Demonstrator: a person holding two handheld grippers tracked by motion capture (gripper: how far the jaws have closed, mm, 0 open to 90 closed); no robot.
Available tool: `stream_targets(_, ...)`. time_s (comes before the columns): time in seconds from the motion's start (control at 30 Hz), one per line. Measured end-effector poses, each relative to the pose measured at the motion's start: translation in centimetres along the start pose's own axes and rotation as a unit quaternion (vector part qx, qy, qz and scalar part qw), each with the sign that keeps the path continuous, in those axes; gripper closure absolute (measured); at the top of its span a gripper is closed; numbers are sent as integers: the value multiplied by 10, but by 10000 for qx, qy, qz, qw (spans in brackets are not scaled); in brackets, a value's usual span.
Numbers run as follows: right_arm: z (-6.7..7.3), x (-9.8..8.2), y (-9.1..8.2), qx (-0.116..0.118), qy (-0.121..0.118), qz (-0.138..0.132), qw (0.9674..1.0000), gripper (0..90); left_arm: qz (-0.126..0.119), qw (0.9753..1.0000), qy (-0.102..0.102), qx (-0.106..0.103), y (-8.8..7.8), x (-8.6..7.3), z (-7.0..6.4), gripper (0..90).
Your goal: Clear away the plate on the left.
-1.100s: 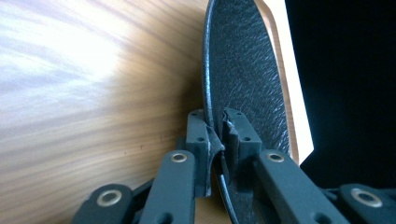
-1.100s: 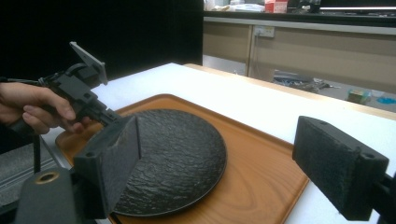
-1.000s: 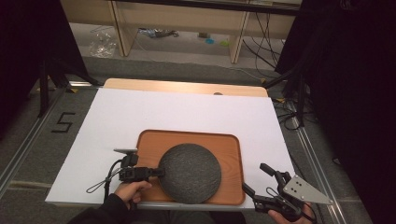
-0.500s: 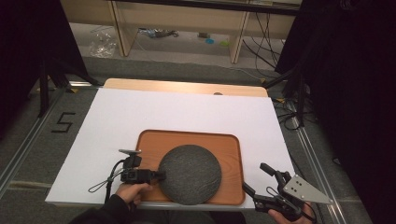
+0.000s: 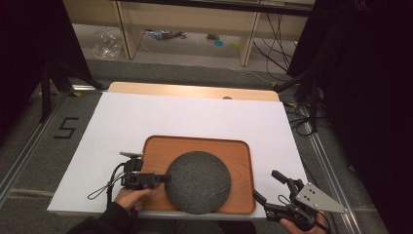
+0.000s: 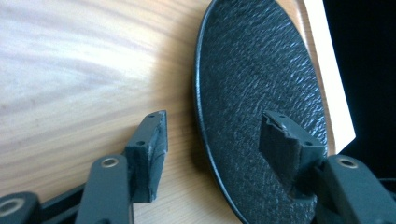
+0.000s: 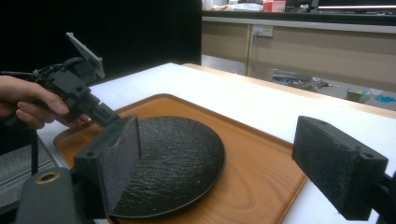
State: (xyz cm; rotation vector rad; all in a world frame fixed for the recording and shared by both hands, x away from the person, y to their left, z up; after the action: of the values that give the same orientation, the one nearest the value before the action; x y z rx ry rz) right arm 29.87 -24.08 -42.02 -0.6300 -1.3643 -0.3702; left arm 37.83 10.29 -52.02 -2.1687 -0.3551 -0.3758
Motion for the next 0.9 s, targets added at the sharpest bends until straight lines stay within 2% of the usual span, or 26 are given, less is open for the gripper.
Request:
stream_targets(0.2,-1,-1,-2,-23,-1,97,9999,166,-127,9999,28,-56,-8,5,-1,341)
stream_targets(0.27,-2,-1,-2,-14,17,55,10000,166,-219,9996,103,-172,-12,9,-1,336)
stream_targets(0.4,-3,-1,-3,-64,10,114,9999,165,-384,9986,353,-35,-19,12,0,318)
stream_targets(0.53,-2,-1,-3,-47,18,105,9999,166,-637,9971,401,-134,-27,17,-2,306)
stream_targets(0.6,-2,-1,-1,0,31,31,10000,166,-645,9969,426,-125,-28,17,-1,301)
stream_targets(0.63,-2,-1,-1,-11,30,28,10000,165,-809,9954,504,-101,-33,20,-2,299)
stream_targets(0.8,-3,-1,-2,-58,15,69,10000,165,-1190,9905,676,-145,-44,25,-4,287)
stream_targets(0.9,-4,-2,-2,-65,24,67,10000,165,-1307,9874,881,-132,-49,25,-6,265)
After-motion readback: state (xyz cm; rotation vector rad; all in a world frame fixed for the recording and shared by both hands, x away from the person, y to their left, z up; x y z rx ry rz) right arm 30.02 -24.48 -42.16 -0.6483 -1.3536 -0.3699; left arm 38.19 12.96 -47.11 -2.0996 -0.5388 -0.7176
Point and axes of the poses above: each handheld gripper's, and its own axes: y roughly forward along the jaws, x roughly out of its top, z roughly to its left, the point moved 7 cm from there along y, roughly forward along the jaws, and after that the axes turned 10 degrees about x, right-handed, at the moved point
